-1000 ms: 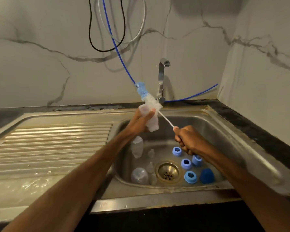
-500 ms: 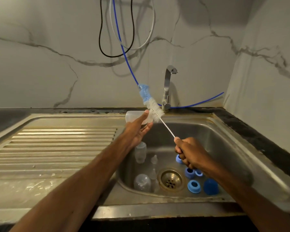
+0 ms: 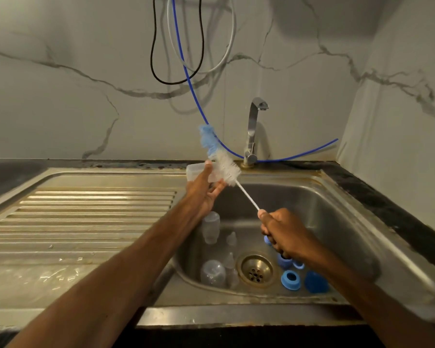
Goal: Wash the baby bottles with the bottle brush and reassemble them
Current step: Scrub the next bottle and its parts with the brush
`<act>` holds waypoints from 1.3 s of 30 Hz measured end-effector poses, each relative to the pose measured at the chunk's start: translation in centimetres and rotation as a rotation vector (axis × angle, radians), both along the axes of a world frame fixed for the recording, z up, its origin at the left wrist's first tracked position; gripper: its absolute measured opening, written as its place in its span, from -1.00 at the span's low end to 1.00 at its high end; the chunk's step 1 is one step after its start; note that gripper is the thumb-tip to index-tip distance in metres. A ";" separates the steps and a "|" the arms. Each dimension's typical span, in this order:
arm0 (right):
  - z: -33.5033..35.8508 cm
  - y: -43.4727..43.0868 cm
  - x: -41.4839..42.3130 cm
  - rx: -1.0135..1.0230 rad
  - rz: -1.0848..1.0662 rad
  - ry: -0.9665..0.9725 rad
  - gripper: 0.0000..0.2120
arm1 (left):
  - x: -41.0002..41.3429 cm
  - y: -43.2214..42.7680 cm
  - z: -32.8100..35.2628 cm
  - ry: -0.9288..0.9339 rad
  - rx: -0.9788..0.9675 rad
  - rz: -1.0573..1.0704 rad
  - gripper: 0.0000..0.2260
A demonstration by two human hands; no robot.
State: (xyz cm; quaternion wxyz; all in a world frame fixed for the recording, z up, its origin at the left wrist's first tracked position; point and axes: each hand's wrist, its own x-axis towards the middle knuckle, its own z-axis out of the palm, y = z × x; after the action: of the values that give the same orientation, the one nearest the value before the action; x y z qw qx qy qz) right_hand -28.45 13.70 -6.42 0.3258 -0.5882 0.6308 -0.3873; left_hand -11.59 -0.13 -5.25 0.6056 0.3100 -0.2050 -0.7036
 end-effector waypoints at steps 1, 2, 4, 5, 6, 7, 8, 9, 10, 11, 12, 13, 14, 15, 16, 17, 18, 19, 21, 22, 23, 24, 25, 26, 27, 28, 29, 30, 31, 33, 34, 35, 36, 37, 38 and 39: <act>-0.1 0.1 0.0 0.013 0.021 0.019 -0.53 | 0.6 -0.2 -0.1 0.044 0.032 0.023 -0.59; -0.1 0.1 0.1 0.014 0.025 0.026 -0.53 | 1.0 -0.1 -0.2 0.074 0.057 0.024 -0.61; 0.3 -0.1 0.3 0.002 -0.010 -0.031 -0.51 | 0.9 0.3 -0.2 0.106 0.062 -0.038 -0.61; 0.5 -0.2 0.3 -0.003 -0.036 -0.090 -0.51 | 0.3 0.6 -0.2 0.122 0.041 -0.089 -0.59; 0.8 -0.3 0.4 -0.006 -0.061 -0.157 -0.51 | -0.4 1.0 -0.1 0.135 0.011 -0.139 -0.57; 1.1 -0.3 0.4 -0.002 -0.082 -0.226 -0.51 | -1.1 1.4 0.0 0.141 -0.021 -0.183 -0.55; 1.3 -0.2 0.4 0.015 -0.094 -0.290 -0.51 | -1.7 1.7 0.1 0.140 -0.047 -0.209 -0.54; 1.3 0.0 0.4 0.044 -0.095 -0.339 -0.51 | -2.0 1.8 0.4 0.142 -0.064 -0.216 -0.54; 1.1 0.1 0.4 0.081 -0.084 -0.367 -0.50 | -2.1 1.9 0.6 0.150 -0.073 -0.199 -0.54; 0.9 0.3 0.5 0.122 -0.066 -0.375 -0.50 | -1.8 1.6 0.8 0.167 -0.069 -0.163 -0.53; 0.6 0.4 0.5 0.157 -0.046 -0.368 -0.50 | -1.2 1.3 0.9 0.195 -0.054 -0.115 -0.52; 0.4 0.4 0.6 0.180 -0.028 -0.355 -0.51 | -0.5 1.0 0.8 0.224 -0.038 -0.070 -0.50; 0.4 0.4 0.7 0.186 -0.017 -0.347 -0.51 | 0.0 0.8 0.7 0.244 -0.024 -0.043 -0.47; 0.5 0.3 0.7 0.176 -0.017 -0.349 -0.52 | 0.2 0.8 0.5 0.254 -0.014 -0.041 -0.46; 0.6 0.1 0.8 0.158 -0.025 -0.358 -0.53 | 0.1 1.0 0.5 0.253 -0.020 -0.064 -0.46; 0.8 0.0 0.8 0.142 -0.036 -0.369 -0.53 | -0.4 1.5 0.5 0.238 -0.039 -0.098 -0.48; 0.8 -0.1 0.7 0.132 -0.047 -0.381 -0.53 | -1.0 1.9 0.6 0.217 -0.059 -0.127 -0.52; 0.8 -0.1 0.7 0.134 -0.052 -0.393 -0.53 | -1.5 2.1 0.7 0.200 -0.075 -0.141 -0.55; 0.4 0.0 0.6 0.169 -0.042 -0.384 -0.52 | -1.7 1.9 1.0 0.198 -0.085 -0.112 -0.61; 0.2 0.1 0.6 0.191 -0.031 -0.362 -0.51 | -1.3 1.6 1.0 0.203 -0.080 -0.079 -0.61; 0.0 0.1 0.6 0.204 -0.022 -0.341 -0.51 | -0.7 1.2 0.8 0.204 -0.069 -0.056 -0.59; 0.1 0.1 0.7 0.207 -0.021 -0.331 -0.51 | -0.3 1.0 0.4 0.197 -0.053 -0.054 -0.55; 0.3 -0.1 0.7 0.199 -0.031 -0.339 -0.51 | -0.1 1.1 0.1 0.186 -0.046 -0.080 -0.53; 0.6 -0.3 0.7 0.184 -0.049 -0.362 -0.52 | -0.4 1.5 -0.1 0.166 -0.058 -0.131 -0.52; 0.9 -0.5 0.7 0.168 -0.070 -0.391 -0.52 | -1.1 1.9 -0.1 0.134 -0.075 -0.181 -0.51; 1.1 -0.6 0.6 0.157 -0.091 -0.420 -0.52 | -1.8 2.2 0.0 0.101 -0.093 -0.216 -0.50; 1.2 -0.6 0.5 0.154 -0.104 -0.440 -0.52 | -2.5 2.4 0.1 0.088 -0.108 -0.226 -0.49; 1.1 -0.4 0.4 0.165 -0.106 -0.448 -0.52 | -2.8 2.4 0.3 0.097 -0.116 -0.217 -0.49; 0.9 -0.2 0.3 0.189 -0.095 -0.444 -0.52 | -2.8 2.1 0.5 0.114 -0.115 -0.189 -0.51; 0.3 0.3 0.4 0.244 -0.058 -0.419 -0.53 | -1.7 1.3 0.3 0.144 -0.084 -0.113 -0.53; 0.2 0.3 0.5 0.256 -0.049 -0.405 -0.53 | -1.1 1.1 0.0 0.157 -0.064 -0.093 -0.53; 0.3 0.1 0.6 0.252 -0.049 -0.399 -0.54 | -1.0 1.3 -0.3 0.161 -0.050 -0.099 -0.52; 0.6 -0.1 0.6 0.240 -0.055 -0.410 -0.54 | -1.3 1.7 -0.4 0.159 -0.052 -0.132 -0.52; 0.9 -0.3 0.6 0.224 -0.067 -0.438 -0.54 | -1.9 2.2 -0.4 0.146 -0.066 -0.179 -0.52; 1.1 -0.5 0.5 0.210 -0.086 -0.473 -0.54 | -2.6 2.6 -0.4 0.118 -0.085 -0.215 -0.53; 1.3 -0.6 0.4 0.203 -0.104 -0.503 -0.53 | -3.3 2.7 -0.3 0.092 -0.098 -0.230 -0.54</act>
State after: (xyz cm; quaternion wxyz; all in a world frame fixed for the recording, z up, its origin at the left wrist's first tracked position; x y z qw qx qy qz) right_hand -28.09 13.14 -5.16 0.5093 -0.4048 0.5949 -0.4720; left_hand -14.84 2.57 -5.59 0.5440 0.2219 -0.2452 -0.7711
